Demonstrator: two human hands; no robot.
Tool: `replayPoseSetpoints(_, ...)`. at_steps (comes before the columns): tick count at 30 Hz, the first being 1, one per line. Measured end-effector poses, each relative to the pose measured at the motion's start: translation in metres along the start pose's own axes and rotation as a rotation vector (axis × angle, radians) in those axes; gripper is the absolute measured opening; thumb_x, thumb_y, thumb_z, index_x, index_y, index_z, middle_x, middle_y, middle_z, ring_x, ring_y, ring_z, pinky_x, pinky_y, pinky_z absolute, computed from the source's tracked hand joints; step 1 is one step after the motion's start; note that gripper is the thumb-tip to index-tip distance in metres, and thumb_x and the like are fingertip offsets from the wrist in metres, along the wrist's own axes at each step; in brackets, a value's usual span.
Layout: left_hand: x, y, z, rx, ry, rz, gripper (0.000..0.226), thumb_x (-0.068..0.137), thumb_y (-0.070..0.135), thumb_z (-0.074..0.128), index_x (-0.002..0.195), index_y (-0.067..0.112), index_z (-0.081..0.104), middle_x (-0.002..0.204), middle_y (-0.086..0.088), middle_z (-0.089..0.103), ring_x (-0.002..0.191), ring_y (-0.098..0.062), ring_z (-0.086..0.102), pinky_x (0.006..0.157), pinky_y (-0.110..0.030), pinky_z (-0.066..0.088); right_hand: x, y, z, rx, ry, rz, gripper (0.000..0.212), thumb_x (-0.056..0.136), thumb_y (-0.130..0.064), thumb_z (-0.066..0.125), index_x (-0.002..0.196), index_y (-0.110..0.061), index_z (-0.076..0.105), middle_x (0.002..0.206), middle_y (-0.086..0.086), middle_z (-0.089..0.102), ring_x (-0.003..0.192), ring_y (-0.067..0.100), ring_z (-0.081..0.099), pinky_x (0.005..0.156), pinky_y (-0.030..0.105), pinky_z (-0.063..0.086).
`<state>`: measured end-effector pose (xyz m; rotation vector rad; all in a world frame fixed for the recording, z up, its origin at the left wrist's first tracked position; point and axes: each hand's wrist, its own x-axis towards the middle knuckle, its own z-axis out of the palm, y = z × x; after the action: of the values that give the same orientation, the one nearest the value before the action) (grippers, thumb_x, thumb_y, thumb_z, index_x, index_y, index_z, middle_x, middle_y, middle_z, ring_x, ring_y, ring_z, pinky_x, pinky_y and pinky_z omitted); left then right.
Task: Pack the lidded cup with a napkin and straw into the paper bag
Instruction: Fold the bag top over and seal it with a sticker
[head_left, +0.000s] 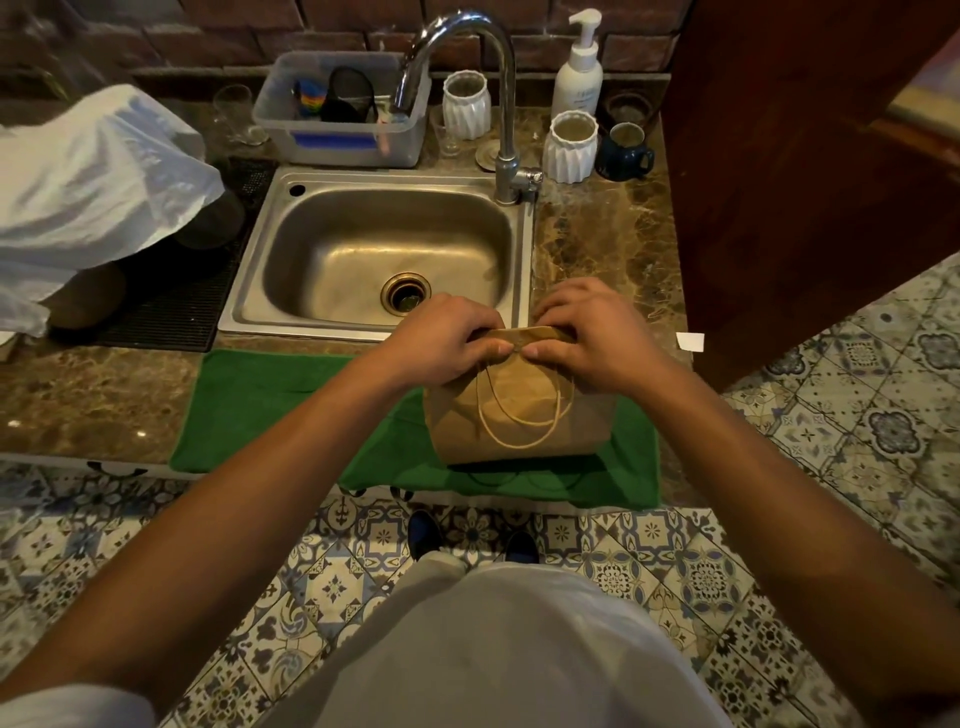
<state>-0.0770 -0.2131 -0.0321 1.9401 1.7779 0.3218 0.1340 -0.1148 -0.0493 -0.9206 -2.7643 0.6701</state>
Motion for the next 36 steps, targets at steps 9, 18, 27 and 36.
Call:
replayPoseSetpoints(9,-0.007,-0.034,-0.013,-0.17,-0.056,0.016,0.02,0.096,0.033,0.068,0.105,0.017,0.077,0.091,0.002,0.076,0.086,-0.016,0.068,0.077,-0.041,0.054,0.004,0.005,-0.008,0.277,0.05,-0.005,0.023,0.084,-0.03,0.08,0.099,-0.013,0.081,0.105,0.001,0.077,0.112,0.018,0.063,0.101,0.035,0.044)
replayPoseSetpoints(18,-0.011,-0.069,0.003,-0.864,-0.078,-0.169,0.022,0.089,0.02,0.076,0.109,0.027,0.076,0.107,0.008,0.079,0.104,-0.01,0.072,0.088,-0.024,0.055,-0.013,0.011,0.006,0.778,0.147,0.412,0.02,0.083,-0.019,0.081,0.103,-0.025,0.078,0.109,-0.012,0.075,0.099,-0.004,0.069,0.091,0.017,0.054)
replayPoseSetpoints(27,-0.008,-0.06,0.023,-0.972,0.073,-0.333,0.016,0.089,0.034,0.072,0.082,0.02,0.075,0.081,0.006,0.076,0.083,-0.013,0.071,0.081,-0.034,0.053,-0.013,0.032,0.015,1.017,0.167,0.589,0.01,0.085,-0.022,0.078,0.095,-0.022,0.078,0.085,-0.006,0.08,0.079,0.004,0.073,0.073,0.02,0.057)
replayPoseSetpoints(36,-0.003,-0.037,0.026,-0.914,0.205,-0.415,0.017,0.084,0.049,0.075,0.081,0.033,0.081,0.08,0.008,0.078,0.081,-0.011,0.071,0.083,-0.039,0.054,-0.005,0.082,0.002,1.094,0.082,0.5,0.011,0.089,-0.011,0.075,0.097,-0.018,0.079,0.092,-0.005,0.08,0.092,0.006,0.072,0.087,0.023,0.054)
